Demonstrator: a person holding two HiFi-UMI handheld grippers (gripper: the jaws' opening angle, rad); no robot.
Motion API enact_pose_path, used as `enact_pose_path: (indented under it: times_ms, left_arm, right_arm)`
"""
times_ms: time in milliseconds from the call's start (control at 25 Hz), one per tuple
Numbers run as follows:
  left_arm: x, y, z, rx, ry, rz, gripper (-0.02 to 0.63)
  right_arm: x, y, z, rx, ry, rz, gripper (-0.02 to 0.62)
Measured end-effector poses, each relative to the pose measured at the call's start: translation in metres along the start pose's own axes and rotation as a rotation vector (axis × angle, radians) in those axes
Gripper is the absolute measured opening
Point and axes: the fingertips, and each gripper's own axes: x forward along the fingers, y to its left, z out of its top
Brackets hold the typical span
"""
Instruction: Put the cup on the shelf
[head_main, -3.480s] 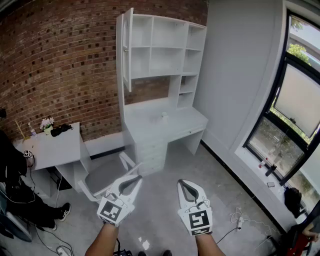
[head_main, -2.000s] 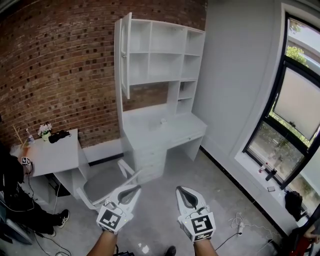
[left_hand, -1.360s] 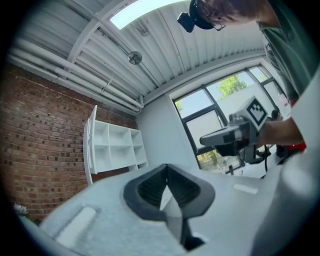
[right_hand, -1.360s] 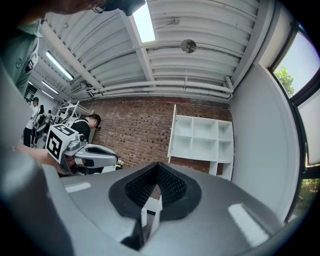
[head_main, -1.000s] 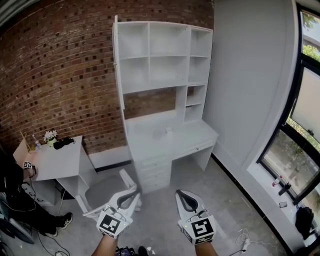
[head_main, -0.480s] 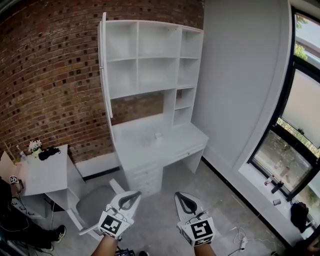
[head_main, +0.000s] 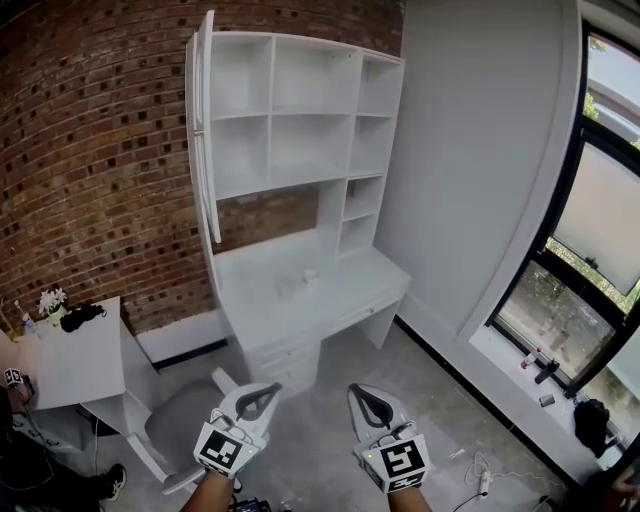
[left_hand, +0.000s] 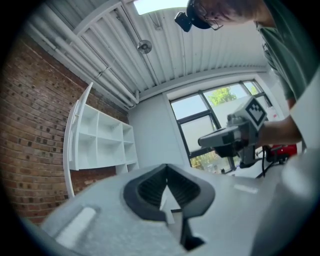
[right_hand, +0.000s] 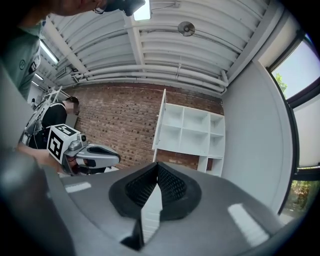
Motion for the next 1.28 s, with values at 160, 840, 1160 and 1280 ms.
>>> enact_pose_path:
  times_ms: [160,840,1160,1280]
  left_arm:
    - [0.007,0.015,-0.007,-0.013,-0.006,-0.009,0.003]
    - [0.088,0.047,-0.035,-0.01,0.063,0.087,0.003]
    - [0.157,0.041,-0.044,-0.009,0.097,0.155,0.003]
    - [0.182,0.04,-0.048,0.002,0.116,0.168,0.003]
  right_arm:
    - [0.018,0.0,-0.002,-0.009,0.013,0.001,0.005]
    - [0.098,-0.078,-0.02,0.027,-0.022,0.126,0.005]
    - [0.113,-0.15,-0.039,0.03,-0.021,0.2,0.005]
    - [0.119,-0.176,-0.046,0.044,-0.021,0.218,0.005]
